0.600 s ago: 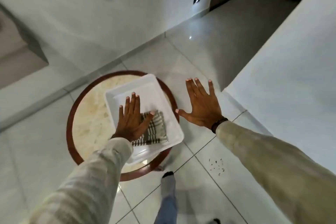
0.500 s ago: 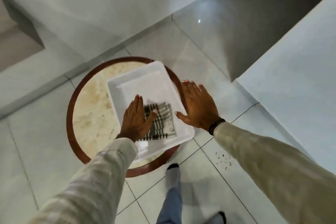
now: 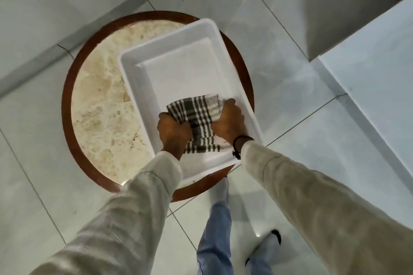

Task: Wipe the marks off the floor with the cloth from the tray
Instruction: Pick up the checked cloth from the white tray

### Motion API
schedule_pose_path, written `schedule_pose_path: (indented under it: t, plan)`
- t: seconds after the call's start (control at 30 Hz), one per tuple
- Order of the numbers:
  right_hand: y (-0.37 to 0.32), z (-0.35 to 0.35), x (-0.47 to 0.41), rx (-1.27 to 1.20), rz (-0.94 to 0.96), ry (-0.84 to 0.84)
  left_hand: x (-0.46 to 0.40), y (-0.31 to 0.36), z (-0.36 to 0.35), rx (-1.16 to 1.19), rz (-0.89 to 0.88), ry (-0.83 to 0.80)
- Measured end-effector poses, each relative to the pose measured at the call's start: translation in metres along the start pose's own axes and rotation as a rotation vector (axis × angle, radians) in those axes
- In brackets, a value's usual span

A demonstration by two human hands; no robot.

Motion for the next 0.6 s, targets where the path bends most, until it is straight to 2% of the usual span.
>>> schedule_pose_path:
  t: [0.1, 0.3, 0.47, 0.6]
  plan:
    - [0.003, 0.013, 0.013, -0.17, -0.057, -0.144, 0.015, 0.013, 0.009, 0.107, -0.037, -0.058]
    - [0.046, 0.091, 0.067, -0.559, -0.111, -0.196, 0.093, 0.094, 0.019, 0.248, -0.287, -0.159]
    - [0.131, 0.153, 0.121, -0.891, -0.183, -0.248, 0.184, 0.156, -0.033, 0.168, -0.52, -0.362]
    - [0.217, 0.167, 0.147, -1.067, -0.222, -0.319, 0.253, 0.167, -0.105, 0.058, -0.657, -0.546]
Point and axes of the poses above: each hand's wrist, its own x-axis away from the middle knuckle, its own z-axis out of the back of the hand, y = z × x, the point moved 5 cm from there along -x, towards the middle knuckle, and after that the axes turned 15 degrees about -z, right-handed, at the moved point
